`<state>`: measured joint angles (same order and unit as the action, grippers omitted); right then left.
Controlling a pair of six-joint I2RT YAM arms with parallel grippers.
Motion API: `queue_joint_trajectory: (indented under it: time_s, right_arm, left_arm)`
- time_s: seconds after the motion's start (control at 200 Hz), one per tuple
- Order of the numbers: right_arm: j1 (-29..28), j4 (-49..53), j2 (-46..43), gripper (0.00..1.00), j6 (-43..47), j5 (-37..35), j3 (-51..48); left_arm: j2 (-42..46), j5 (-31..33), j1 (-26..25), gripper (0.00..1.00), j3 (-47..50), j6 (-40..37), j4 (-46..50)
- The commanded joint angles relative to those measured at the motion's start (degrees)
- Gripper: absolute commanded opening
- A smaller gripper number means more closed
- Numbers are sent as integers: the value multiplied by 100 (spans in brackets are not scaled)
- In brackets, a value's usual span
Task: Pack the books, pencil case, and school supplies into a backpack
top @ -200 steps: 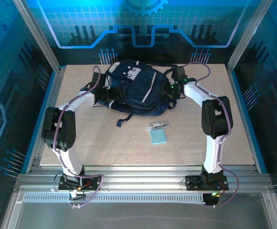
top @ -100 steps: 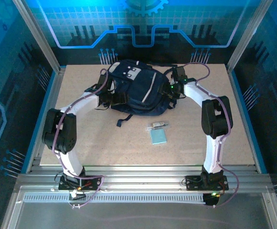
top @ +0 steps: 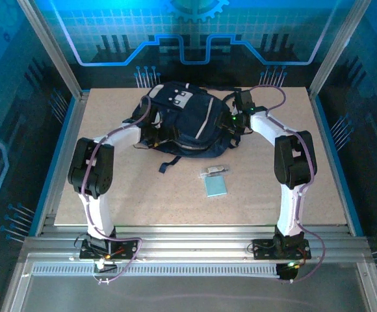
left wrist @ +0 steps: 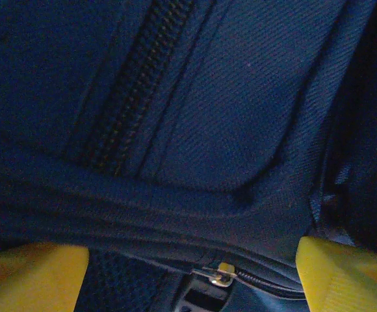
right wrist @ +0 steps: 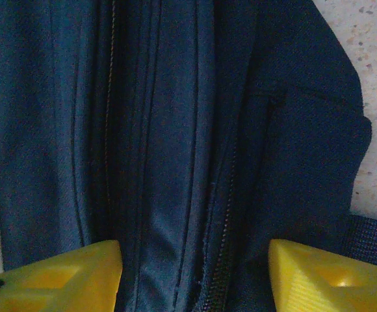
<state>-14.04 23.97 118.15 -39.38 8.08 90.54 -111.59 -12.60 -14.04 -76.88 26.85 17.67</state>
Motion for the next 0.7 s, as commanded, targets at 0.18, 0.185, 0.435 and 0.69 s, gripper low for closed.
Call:
queue_joint_trajectory:
  time_s: [0.18,0.185,0.435,0.69]
  right_arm:
    - [-51,-139,182,62,40,279,155]
    - [-48,-139,182,62,37,281,160]
    - [12,231,305,62,271,123,653]
    - [199,736,-449,70,724,-397,357]
  left_arm:
    - [155,-1331,-754,82,143,380,-925]
    - [164,-1341,-760,82,171,399,-937]
    - [742,-1477,-1371,82,887,929,-1369]
    - [1127,-734,-1360,87,664,454,-464]
